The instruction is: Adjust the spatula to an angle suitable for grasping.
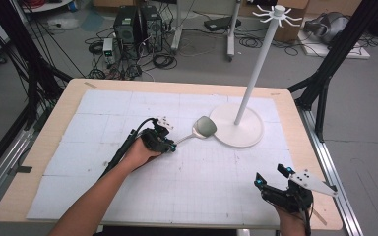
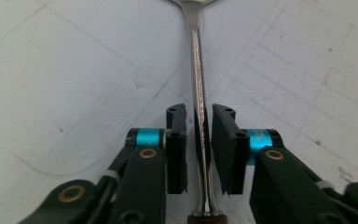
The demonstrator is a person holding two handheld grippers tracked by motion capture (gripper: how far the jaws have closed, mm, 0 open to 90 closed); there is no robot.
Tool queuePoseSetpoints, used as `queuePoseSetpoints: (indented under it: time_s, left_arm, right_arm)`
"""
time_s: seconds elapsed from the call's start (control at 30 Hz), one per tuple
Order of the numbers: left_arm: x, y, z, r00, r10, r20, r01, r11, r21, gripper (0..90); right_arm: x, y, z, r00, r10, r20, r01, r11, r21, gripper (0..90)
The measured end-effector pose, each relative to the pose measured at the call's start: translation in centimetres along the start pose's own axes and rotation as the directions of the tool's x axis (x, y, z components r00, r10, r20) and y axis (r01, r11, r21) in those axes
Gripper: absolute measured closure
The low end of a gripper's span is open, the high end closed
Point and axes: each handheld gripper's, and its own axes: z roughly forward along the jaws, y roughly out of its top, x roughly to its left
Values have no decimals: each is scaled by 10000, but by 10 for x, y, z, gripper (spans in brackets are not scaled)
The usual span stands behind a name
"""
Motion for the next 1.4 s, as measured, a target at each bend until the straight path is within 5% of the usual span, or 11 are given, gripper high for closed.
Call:
queuePoseSetpoints:
  time_s: [0.3,0.57,1.07,1.4]
  left_arm:
    - [2,-1,-2,9977,-648,181,646,9979,104,835]
    - [-1,-5,-9,9983,-496,311,484,9981,377,835]
    - [-9,-32,-28,9957,-673,635,665,9977,141,834]
    - [-22,-48,-39,9957,-367,856,367,9993,14,834]
  right_arm:
    - [-1,0,-1,10000,-53,31,53,10000,-53,159]
    - [-1,0,-1,10000,2,33,-2,10000,-57,159]
    - [1,0,-1,10000,14,25,-14,10000,-41,160]
    - [2,0,-1,10000,30,25,-30,10000,-25,161]
